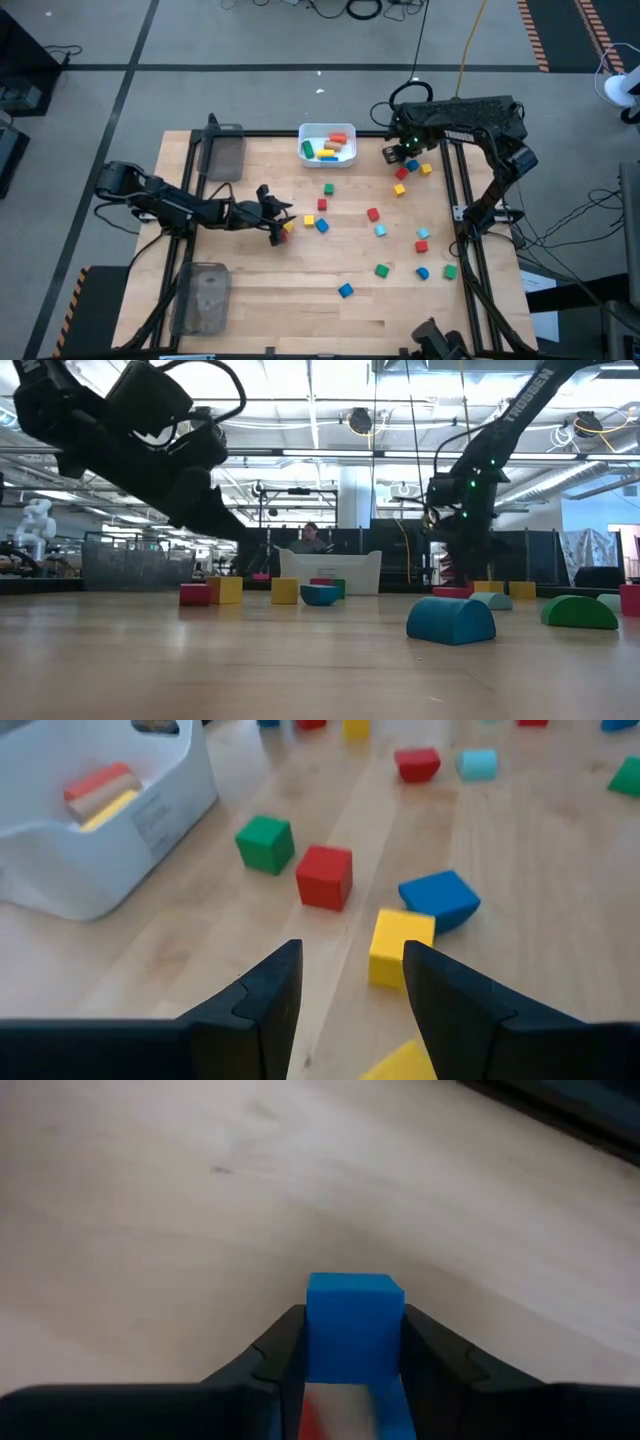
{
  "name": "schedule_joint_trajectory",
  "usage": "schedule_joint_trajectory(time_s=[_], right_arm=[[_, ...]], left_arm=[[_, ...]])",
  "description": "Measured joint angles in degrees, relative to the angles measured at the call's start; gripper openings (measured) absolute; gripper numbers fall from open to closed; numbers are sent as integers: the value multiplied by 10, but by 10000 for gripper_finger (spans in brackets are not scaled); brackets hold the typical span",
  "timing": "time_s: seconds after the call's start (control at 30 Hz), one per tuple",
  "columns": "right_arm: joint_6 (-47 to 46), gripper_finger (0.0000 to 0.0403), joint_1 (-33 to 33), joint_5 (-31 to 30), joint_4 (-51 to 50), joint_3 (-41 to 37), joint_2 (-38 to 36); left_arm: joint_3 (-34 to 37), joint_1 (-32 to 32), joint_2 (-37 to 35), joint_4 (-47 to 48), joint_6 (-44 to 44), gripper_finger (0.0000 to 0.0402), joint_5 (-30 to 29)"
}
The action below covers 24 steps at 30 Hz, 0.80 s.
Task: Sort blocks by size
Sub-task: Put the blue square block into the bottom black bin
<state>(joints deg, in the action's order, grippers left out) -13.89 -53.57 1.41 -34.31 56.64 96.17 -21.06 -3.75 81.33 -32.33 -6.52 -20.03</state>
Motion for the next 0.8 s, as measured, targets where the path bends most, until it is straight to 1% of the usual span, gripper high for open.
schedule_joint_trajectory(time_s=[0.1,0.2,0.33,0.43,0.57,0.7,0.8], right_arm=[[2,112,23,35,13,0,-21],[-1,113,52,64,32,0,-44],[-11,114,99,79,56,0,-72],[-20,113,144,80,86,0,-89],[-34,116,213,80,159,0,-93],[-44,115,282,80,261,1,-94],[-52,114,328,80,335,1,-93]], left_arm=[[0,0,-2,-11,1,177,-4],[0,0,-3,-31,37,177,-5],[0,0,-3,-77,69,177,-12],[0,0,-3,-115,75,178,-20],[0,0,-3,-151,101,188,-26],[0,0,-3,-177,109,212,-51],[0,0,-3,-185,159,232,-61]])
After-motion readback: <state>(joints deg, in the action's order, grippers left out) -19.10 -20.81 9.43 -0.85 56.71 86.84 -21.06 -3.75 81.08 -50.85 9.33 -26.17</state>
